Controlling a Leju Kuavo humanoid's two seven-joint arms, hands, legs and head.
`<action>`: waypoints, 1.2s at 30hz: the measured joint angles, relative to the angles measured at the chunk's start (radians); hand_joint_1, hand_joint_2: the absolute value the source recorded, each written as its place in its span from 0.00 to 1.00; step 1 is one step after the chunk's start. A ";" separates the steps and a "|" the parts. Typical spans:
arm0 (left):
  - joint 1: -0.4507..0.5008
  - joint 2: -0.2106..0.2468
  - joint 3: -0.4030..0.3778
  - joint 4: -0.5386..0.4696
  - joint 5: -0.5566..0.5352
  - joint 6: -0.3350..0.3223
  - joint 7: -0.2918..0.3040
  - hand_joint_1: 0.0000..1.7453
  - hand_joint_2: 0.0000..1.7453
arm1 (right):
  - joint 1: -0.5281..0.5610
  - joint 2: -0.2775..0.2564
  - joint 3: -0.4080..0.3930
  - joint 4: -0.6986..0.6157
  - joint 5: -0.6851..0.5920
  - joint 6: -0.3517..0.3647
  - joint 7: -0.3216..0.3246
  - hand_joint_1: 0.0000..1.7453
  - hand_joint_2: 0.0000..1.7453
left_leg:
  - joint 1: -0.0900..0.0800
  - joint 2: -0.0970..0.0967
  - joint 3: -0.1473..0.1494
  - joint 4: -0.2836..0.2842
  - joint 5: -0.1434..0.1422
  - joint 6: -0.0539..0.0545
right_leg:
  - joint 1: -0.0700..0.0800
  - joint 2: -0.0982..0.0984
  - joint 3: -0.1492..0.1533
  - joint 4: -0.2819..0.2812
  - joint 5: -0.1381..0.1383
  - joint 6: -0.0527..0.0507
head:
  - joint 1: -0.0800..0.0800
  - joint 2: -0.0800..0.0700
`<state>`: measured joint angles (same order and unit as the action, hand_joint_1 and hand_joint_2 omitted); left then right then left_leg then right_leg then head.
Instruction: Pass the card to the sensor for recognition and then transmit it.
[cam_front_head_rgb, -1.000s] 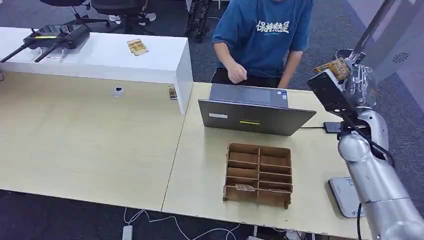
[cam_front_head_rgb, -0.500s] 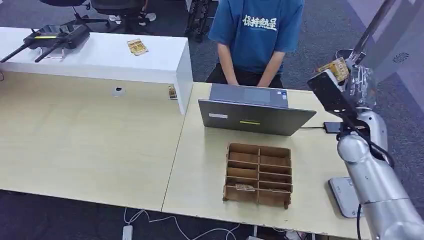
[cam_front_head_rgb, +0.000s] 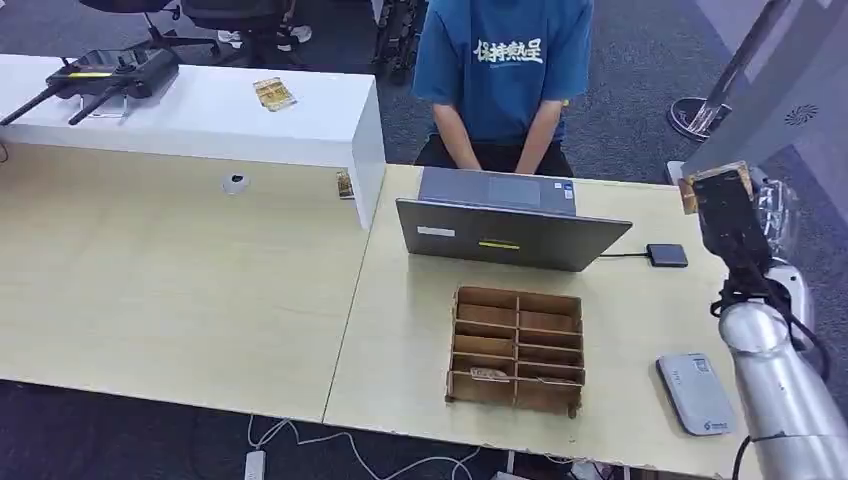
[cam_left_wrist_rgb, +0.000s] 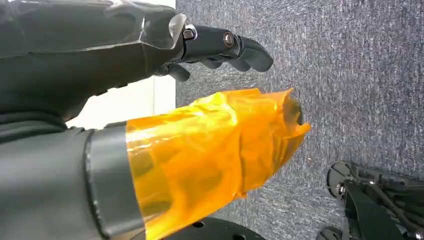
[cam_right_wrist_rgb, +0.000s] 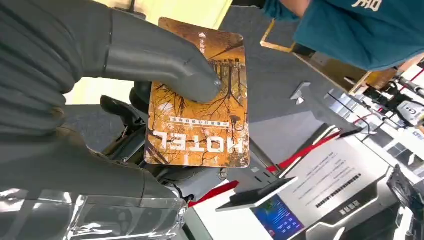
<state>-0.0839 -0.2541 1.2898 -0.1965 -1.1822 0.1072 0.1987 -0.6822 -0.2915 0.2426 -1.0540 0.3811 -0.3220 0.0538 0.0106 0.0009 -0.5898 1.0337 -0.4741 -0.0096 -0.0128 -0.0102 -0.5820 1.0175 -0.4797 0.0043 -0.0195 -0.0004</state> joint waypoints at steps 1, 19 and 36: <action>0.000 0.000 0.000 0.000 0.000 0.000 -0.001 0.00 0.00 | 0.001 0.000 -0.003 0.000 0.000 0.000 0.000 1.00 1.00 | 0.000 0.000 0.000 0.000 0.000 0.000 | 0.000 0.000 0.000 0.000 0.000 0.000 | 0.000 0.000; 0.003 -0.003 0.008 0.000 0.022 0.002 -0.004 0.00 0.00 | 0.171 -0.076 -0.093 -0.061 -0.077 -0.002 -0.023 1.00 1.00 | 0.000 -0.002 -0.001 0.000 -0.001 0.001 | 0.000 -0.002 0.000 -0.001 -0.001 0.001 | 0.000 0.000; 0.005 -0.007 0.022 0.000 0.045 0.019 -0.018 0.00 0.00 | 0.428 -0.116 -0.218 -0.139 -0.148 0.003 -0.094 1.00 1.00 | 0.000 -0.003 -0.001 0.000 -0.001 0.001 | 0.000 -0.003 0.000 -0.001 -0.001 0.001 | 0.000 0.000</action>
<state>-0.0789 -0.2609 1.3115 -0.1965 -1.1376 0.1259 0.1812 -0.2545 -0.4074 0.0244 -1.1933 0.2331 -0.3193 -0.0405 0.0104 -0.0018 -0.5908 1.0337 -0.4754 -0.0089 -0.0130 -0.0131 -0.5819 1.0167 -0.4810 0.0055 -0.0195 -0.0004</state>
